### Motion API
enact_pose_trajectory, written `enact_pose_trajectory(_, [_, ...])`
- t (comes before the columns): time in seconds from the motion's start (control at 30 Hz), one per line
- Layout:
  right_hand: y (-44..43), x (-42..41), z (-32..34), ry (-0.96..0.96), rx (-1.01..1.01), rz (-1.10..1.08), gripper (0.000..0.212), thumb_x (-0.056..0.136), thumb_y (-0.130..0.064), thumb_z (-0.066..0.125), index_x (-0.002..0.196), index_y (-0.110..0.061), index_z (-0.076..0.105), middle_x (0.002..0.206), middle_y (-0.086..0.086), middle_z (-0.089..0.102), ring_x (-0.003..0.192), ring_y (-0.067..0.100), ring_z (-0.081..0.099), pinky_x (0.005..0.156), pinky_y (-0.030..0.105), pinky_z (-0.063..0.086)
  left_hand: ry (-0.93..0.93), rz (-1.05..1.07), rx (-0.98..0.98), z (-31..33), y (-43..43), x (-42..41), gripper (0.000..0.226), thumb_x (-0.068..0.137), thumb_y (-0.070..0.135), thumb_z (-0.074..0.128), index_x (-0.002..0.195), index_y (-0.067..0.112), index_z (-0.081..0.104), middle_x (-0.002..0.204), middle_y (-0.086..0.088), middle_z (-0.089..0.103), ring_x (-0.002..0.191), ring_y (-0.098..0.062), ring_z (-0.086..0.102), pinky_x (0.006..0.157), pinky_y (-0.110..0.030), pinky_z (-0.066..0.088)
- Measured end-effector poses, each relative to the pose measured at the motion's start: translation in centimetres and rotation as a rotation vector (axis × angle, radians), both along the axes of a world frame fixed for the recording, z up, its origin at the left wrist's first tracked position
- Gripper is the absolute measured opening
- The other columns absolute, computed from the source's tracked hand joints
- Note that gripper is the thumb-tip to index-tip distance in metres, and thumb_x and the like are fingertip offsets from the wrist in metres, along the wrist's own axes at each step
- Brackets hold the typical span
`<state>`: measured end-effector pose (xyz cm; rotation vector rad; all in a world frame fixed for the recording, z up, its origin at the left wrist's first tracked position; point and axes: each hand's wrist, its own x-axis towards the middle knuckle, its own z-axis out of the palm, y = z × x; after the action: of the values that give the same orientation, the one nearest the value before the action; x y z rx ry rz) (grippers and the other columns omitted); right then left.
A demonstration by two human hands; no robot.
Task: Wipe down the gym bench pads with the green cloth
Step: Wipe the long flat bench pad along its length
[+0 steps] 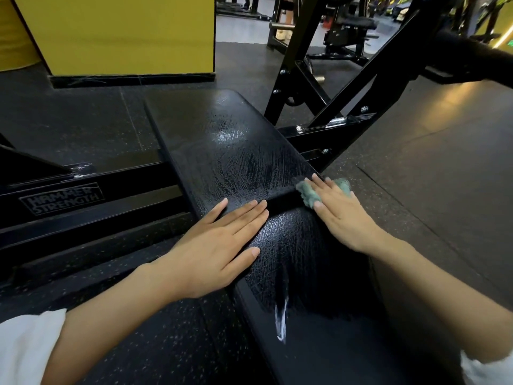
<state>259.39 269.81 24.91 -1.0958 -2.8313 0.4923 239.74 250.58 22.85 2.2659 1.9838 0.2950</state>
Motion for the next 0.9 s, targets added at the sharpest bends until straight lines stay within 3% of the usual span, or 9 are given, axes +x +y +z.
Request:
enact_pose_trajectory(0.13, [-4.1,5.1,0.3,-0.005,-0.010,0.048,0.046,0.097,-0.051,0.015,0.142,-0.056,0.007,0.154,-0.033,-0.003,0.142,-0.010,-0.013,0.117,0.031,-0.008,-0.025,-0.010,0.024,-0.1,-0.1,0.0,0.069,0.095,0.055,0.002,0.156,0.023,0.002,0.162,0.011,-0.008,0.146,0.001,-0.015,0.118,-0.032,-0.016])
enact_pose_trajectory(0.27, [-6.5,7.9,0.7,-0.028,-0.018,0.074,0.056,0.089,-0.061,0.006,0.145,-0.054,0.009,0.150,-0.043,-0.007,0.140,-0.013,-0.014,0.111,0.020,-0.015,-0.031,-0.024,0.031,-0.1,-0.1,0.0,0.068,0.097,0.054,0.006,0.157,0.021,0.004,0.163,0.010,-0.006,0.147,-0.001,-0.013,0.118,-0.033,-0.014])
enact_pose_trajectory(0.4, [-4.7,6.5,0.6,-0.021,-0.024,0.063,0.052,0.094,-0.061,0.009,0.146,-0.052,0.010,0.153,-0.038,-0.004,0.141,-0.013,-0.013,0.112,0.023,-0.013,-0.025,-0.015,0.017,-0.1,-0.1,0.1,0.069,0.095,0.055,0.003,0.156,0.023,0.001,0.162,0.010,-0.010,0.146,0.000,-0.016,0.118,-0.034,-0.015])
enact_pose_trajectory(0.53, [-0.6,2.5,0.4,-0.006,-0.018,-0.007,0.048,0.103,-0.039,0.022,0.150,-0.039,0.015,0.159,-0.019,0.006,0.148,0.005,-0.003,0.119,0.045,0.001,-0.030,-0.016,0.030,-0.2,0.0,0.0,0.069,0.096,0.055,0.005,0.157,0.022,0.005,0.163,0.010,-0.006,0.147,-0.001,-0.013,0.119,-0.035,-0.014])
enact_pose_trajectory(0.67, [1.7,-1.2,0.4,-0.030,-0.019,-0.076,0.049,0.105,-0.028,0.026,0.153,-0.029,0.016,0.162,-0.008,0.008,0.149,0.016,0.002,0.116,0.054,0.006,-0.016,-0.010,0.018,-0.3,0.1,-0.1,0.069,0.095,0.056,0.003,0.156,0.024,0.001,0.162,0.012,-0.009,0.146,0.001,-0.016,0.119,-0.035,-0.015])
enact_pose_trajectory(0.9, [-2.8,1.0,0.6,-0.056,0.014,0.014,0.049,0.104,-0.036,0.022,0.150,-0.041,0.007,0.159,-0.020,0.001,0.146,0.003,-0.006,0.118,0.045,-0.004,-0.030,-0.013,0.012,-0.2,0.1,-0.1,0.070,0.094,0.056,0.002,0.156,0.025,-0.001,0.162,0.013,-0.011,0.145,0.002,-0.017,0.118,-0.034,-0.017])
